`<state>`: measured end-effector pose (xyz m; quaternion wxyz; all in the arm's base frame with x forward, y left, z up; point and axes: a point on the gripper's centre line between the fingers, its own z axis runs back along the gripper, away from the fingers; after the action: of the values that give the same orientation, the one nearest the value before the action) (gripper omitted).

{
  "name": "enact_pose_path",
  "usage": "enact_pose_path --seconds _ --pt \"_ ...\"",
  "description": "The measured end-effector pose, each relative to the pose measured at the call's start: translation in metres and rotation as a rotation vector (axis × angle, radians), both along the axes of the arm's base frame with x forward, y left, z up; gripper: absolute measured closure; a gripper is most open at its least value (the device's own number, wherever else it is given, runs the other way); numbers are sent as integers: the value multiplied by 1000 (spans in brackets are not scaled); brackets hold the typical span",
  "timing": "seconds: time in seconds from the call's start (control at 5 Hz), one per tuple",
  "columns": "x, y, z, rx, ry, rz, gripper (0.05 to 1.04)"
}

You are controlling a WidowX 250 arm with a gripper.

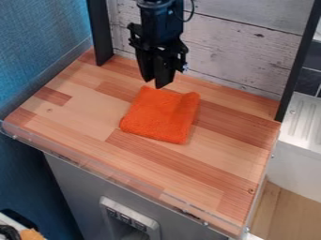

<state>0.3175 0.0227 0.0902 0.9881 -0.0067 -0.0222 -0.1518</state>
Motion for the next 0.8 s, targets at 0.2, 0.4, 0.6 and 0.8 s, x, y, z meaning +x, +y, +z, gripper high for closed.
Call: enact_pose_path --seconds 0.2,0.4,0.6,0.8 --pt "2 -2 -16 -1 27 9 927" --pt "3 -9 -29 -2 44 11 1017" --pt "-1 -12 -43 4 64 13 1024" --pt "-1 -10 -51 15 65 6 1024"
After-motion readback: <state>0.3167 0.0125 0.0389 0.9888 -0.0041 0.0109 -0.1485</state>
